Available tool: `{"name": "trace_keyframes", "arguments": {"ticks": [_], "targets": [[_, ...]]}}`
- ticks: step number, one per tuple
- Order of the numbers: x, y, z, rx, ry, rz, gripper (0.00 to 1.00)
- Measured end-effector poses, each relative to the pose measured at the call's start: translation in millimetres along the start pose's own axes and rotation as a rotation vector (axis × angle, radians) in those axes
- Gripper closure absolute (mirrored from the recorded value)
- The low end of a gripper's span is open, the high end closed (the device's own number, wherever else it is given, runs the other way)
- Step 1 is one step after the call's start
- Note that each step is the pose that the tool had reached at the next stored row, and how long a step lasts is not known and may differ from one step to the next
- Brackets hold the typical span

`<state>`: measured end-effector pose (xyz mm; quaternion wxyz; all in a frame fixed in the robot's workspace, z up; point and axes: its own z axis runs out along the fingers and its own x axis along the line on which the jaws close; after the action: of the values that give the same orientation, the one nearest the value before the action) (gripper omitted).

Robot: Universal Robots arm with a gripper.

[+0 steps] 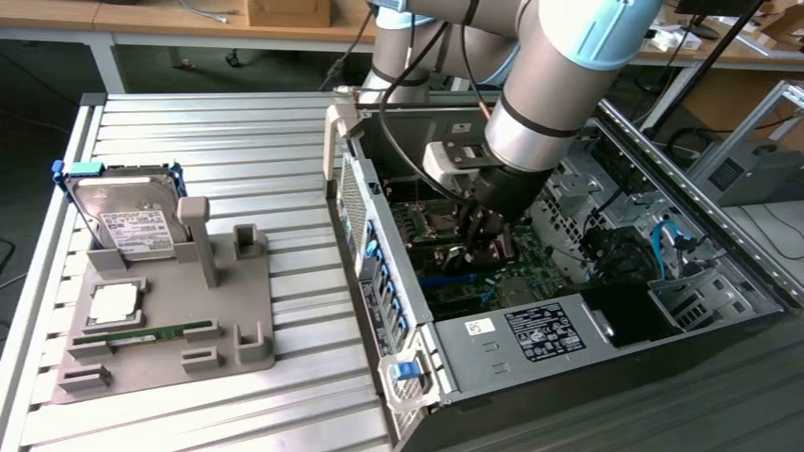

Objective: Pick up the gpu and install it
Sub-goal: 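Insert the gpu into the slot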

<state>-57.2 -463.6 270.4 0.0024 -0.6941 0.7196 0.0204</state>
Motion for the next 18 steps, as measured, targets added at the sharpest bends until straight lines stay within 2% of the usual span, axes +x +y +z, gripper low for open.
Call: {"name": "trace_keyframes", "arguments": {"ticks": [11, 18], "targets": [[-1.2, 4.0, 3.5, 0.0004, 0.0114, 0.0, 0.73], [-2.3, 4.1, 4.1, 0.0005, 0.013, 0.0, 0.73]]}}
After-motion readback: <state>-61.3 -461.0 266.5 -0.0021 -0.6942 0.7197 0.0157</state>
